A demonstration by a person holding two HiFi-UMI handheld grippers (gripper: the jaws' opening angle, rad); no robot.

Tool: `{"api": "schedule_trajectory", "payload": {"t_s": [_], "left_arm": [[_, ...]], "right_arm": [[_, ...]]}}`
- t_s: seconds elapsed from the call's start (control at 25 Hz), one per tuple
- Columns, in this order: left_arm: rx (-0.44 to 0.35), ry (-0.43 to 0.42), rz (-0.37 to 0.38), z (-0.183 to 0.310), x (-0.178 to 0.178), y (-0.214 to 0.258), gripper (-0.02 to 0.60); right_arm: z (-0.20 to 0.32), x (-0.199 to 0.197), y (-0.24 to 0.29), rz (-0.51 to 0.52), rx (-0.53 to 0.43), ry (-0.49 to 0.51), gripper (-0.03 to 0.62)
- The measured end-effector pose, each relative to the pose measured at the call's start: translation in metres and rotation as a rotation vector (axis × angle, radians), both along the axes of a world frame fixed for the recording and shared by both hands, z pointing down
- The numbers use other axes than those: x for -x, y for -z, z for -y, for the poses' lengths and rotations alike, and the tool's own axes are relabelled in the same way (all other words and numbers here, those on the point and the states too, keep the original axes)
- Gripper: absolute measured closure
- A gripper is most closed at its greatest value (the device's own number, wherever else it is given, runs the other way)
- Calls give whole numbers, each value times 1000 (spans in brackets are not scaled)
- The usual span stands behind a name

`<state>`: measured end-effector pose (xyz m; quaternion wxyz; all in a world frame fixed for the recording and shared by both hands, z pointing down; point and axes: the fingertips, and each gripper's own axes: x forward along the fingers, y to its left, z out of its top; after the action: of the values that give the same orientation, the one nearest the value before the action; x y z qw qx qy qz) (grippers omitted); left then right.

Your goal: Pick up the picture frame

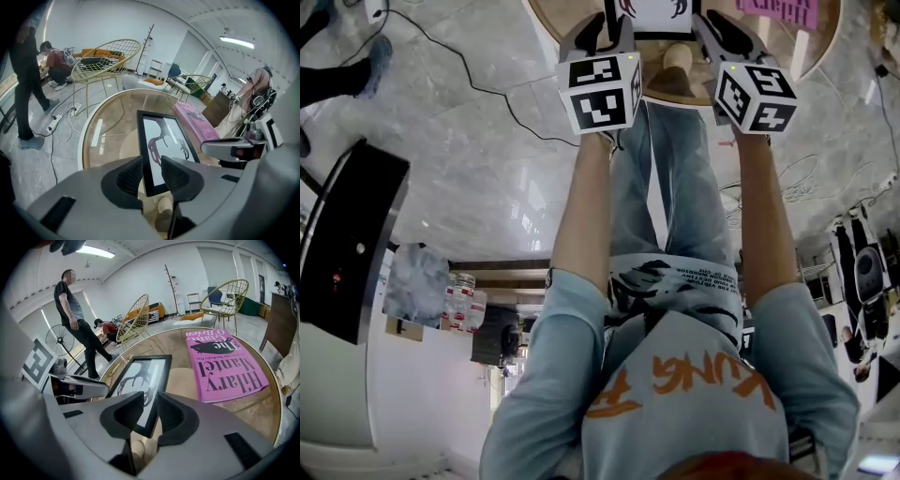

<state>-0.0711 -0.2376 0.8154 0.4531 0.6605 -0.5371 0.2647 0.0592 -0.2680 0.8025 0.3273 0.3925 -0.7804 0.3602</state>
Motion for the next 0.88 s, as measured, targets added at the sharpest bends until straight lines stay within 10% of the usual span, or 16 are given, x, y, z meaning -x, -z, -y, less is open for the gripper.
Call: {"api": "schedule_trajectory", "payload": {"t_s": [0.88], "left_arm": [[83, 21, -3, 13, -4, -32, 457]], "right_arm": [[18, -2, -44, 53, 86, -97, 499]]}}
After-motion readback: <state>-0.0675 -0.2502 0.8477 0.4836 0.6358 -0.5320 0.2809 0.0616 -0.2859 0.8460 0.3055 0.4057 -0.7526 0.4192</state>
